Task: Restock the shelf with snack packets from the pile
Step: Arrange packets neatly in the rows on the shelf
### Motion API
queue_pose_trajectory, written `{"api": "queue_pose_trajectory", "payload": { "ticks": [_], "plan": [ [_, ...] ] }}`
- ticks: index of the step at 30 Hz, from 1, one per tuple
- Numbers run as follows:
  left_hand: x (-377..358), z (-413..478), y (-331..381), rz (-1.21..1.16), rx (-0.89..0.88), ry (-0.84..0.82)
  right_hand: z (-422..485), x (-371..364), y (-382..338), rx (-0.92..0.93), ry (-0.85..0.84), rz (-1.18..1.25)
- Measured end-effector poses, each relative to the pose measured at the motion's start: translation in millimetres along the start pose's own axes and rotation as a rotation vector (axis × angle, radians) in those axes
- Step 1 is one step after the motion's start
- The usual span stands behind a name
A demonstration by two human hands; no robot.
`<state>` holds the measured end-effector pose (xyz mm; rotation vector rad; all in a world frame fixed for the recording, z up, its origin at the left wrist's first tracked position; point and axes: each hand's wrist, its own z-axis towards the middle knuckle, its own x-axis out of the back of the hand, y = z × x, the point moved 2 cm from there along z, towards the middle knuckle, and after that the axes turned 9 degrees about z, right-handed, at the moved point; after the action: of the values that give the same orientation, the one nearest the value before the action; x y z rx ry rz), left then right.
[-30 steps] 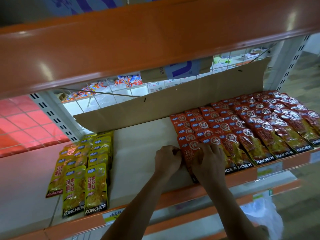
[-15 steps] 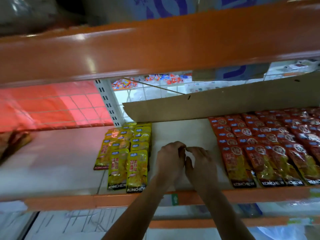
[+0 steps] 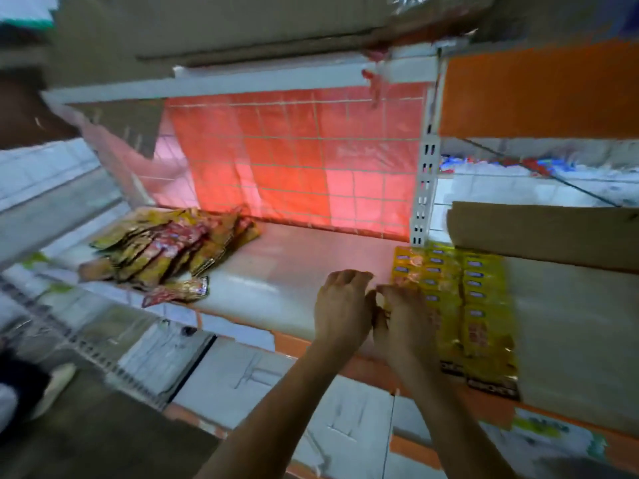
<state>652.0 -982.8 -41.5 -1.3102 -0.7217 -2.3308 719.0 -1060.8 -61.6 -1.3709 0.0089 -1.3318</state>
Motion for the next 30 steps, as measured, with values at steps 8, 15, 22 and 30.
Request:
{"api": "queue_pose_trajectory", "payload": {
  "ticks": [8, 15, 22, 30],
  "plan": [
    [25.3, -5.5, -141.1, 0.177, 0.222, -0.061, 14.2, -104.8, -84.0, 0.083, -0.107, 0.080],
    [35.9, -7.5, -223.2, 0.268, 0.396, -0.101, 40.2, -171.8, -126.0, 0.191, -0.291, 0.099],
    [54.6, -2.8, -294.4, 0.358, 0.534, -0.092, 70.8, -230.7, -174.3, 0.318, -0.461, 0.169],
    [73.2, 23.6, -376.2, 0.308, 0.653, -0.069, 87.3, -281.2, -213.1, 0.359, -0.623, 0.169]
  ]
}}
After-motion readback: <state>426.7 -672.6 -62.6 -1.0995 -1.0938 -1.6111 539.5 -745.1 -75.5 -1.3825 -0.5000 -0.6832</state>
